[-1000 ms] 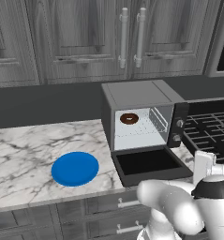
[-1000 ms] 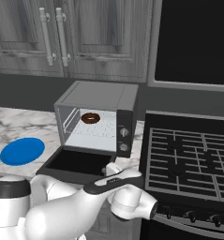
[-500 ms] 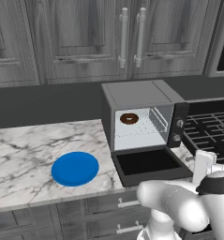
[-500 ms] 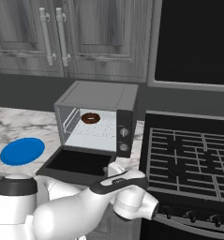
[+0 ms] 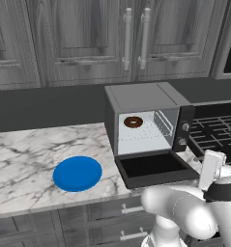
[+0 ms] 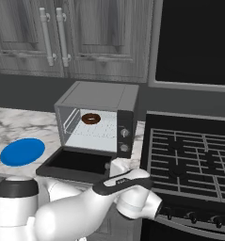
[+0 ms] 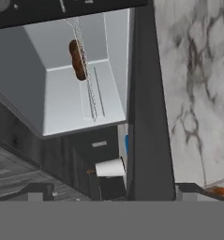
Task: Pick up the bagel from the plate, place it on the toaster oven rack, close the door, and set the timer.
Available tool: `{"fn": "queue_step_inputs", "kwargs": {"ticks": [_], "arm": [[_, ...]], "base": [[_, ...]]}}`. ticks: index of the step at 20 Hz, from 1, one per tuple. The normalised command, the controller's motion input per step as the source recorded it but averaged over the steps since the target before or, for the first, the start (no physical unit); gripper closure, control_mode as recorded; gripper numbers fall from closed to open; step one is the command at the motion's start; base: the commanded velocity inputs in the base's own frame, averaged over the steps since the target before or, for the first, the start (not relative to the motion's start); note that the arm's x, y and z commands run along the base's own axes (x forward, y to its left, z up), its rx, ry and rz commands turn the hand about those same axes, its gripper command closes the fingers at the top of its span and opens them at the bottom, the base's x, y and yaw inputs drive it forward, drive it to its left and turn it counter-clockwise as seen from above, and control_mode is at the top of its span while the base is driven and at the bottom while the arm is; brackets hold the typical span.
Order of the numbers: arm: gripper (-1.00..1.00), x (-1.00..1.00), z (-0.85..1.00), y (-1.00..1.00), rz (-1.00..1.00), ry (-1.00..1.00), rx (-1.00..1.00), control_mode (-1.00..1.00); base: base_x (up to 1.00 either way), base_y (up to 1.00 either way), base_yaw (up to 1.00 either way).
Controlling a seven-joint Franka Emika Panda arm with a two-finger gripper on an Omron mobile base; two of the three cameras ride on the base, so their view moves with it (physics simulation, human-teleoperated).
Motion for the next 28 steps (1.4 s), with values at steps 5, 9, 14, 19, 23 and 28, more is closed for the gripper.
{"fn": "queue_step_inputs", "kwargs": {"ticks": [5,9,14,19,23,28], "arm": [[-1.0,0.0,0.34,0.0,0.0,0.02,0.0,-1.0],[-1.0,0.0,0.28,0.01,0.0,0.01,0.0,-1.0],[-1.0,0.02,0.28,0.05,0.0,0.0,0.0,-1.0],[-1.0,0.1,0.24,0.12,0.0,0.0,0.0,-1.0],[-1.0,0.09,0.27,0.13,0.0,0.0,0.0,-1.0],[-1.0,0.07,0.24,0.17,0.0,0.0,0.0,-1.0]], "base": [[0.0,0.0,0.0],[0.0,0.0,0.0],[0.0,0.0,0.0],[0.0,0.0,0.0],[0.0,0.0,0.0],[0.0,0.0,0.0]]}}
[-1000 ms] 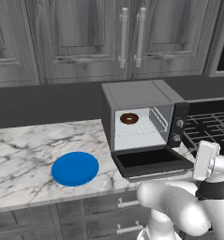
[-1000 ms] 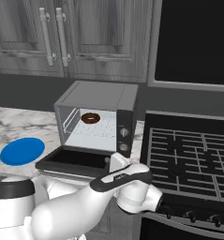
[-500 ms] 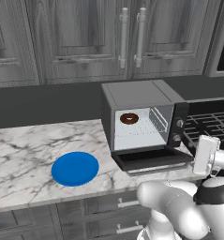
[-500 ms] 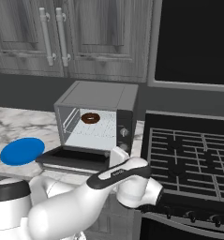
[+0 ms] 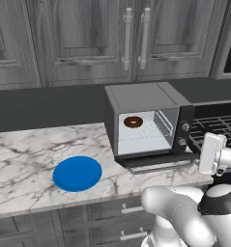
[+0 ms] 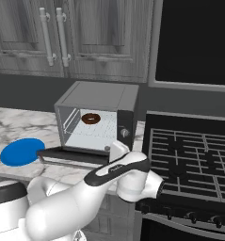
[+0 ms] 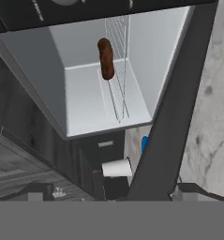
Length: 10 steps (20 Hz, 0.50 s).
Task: Pick up the bagel from the plate, place it on the toaster oven rack, close the door, and set the timer.
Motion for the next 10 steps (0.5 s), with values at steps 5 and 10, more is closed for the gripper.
{"fn": "queue_step_inputs", "kwargs": {"ticks": [5,10], "arm": [[-1.0,0.14,0.2,0.22,0.0,0.0,0.0,-1.0],[-1.0,0.2,0.12,0.24,0.0,0.0,0.0,-1.0]], "base": [[0.0,0.0,0.0],[0.0,0.0,0.0]]}}
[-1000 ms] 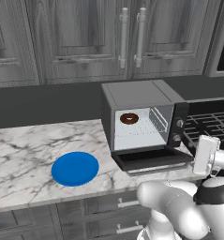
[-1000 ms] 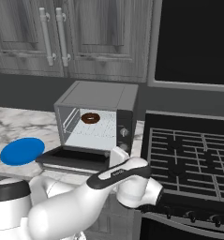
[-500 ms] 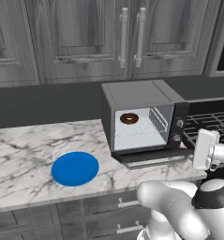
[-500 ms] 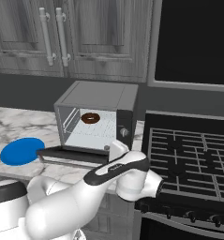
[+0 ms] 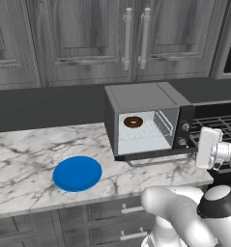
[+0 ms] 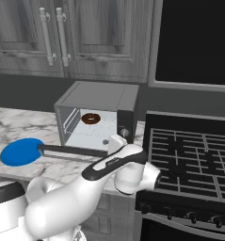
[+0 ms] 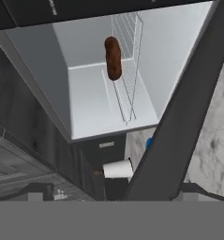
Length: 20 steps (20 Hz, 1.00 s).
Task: Pick up the bagel from the plate, place it on the toaster oven rack, close the door, and set the timer.
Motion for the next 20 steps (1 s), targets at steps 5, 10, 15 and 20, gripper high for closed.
{"fn": "queue_step_inputs", "kwargs": {"ticks": [5,10,15,20], "arm": [[-1.0,0.14,0.16,0.09,0.0,0.0,0.0,-1.0],[-1.0,0.16,0.17,0.0,-0.01,0.0,0.0,-1.0],[-1.0,0.24,0.16,0.0,-0.04,0.0,0.0,-1.0],[-1.0,0.31,0.22,0.0,-0.06,0.0,0.02,-1.0]], "base": [[0.0,0.0,0.0],[0.0,0.0,0.0],[0.0,0.0,0.0],[0.0,0.0,0.0]]}}
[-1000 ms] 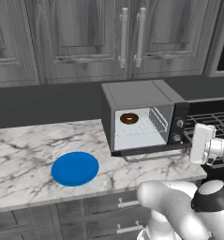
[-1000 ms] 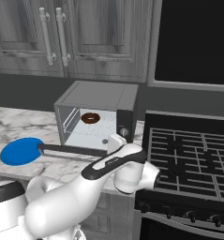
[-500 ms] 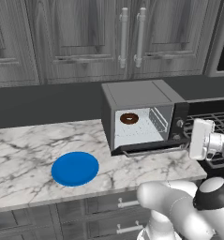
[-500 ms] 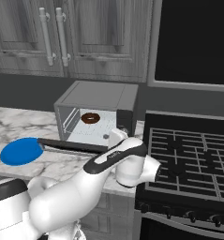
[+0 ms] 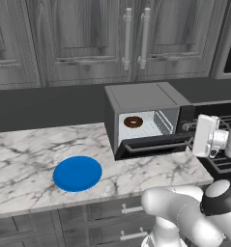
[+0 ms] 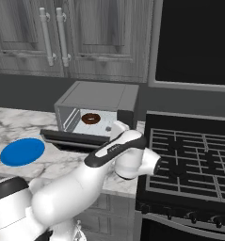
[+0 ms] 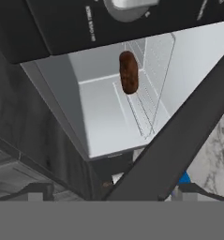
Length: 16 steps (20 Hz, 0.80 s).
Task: Pick up the bagel from the plate, place it on the toaster oven rack, close the door, and set the timer.
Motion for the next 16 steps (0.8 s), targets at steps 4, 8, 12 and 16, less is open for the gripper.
{"fn": "queue_step_inputs", "kwargs": {"ticks": [4,8,12,16], "arm": [[-1.0,0.31,0.22,0.0,-0.06,0.0,0.02,-1.0],[-1.0,0.3,0.2,0.0,-0.07,0.0,0.01,-1.0],[-1.0,0.24,0.18,0.0,-0.06,0.0,0.01,-1.0],[-1.0,0.19,0.18,-0.06,-0.04,0.0,0.02,-1.0]], "base": [[0.0,0.0,0.0],[0.0,0.0,0.0],[0.0,0.0,0.0],[0.0,0.0,0.0]]}}
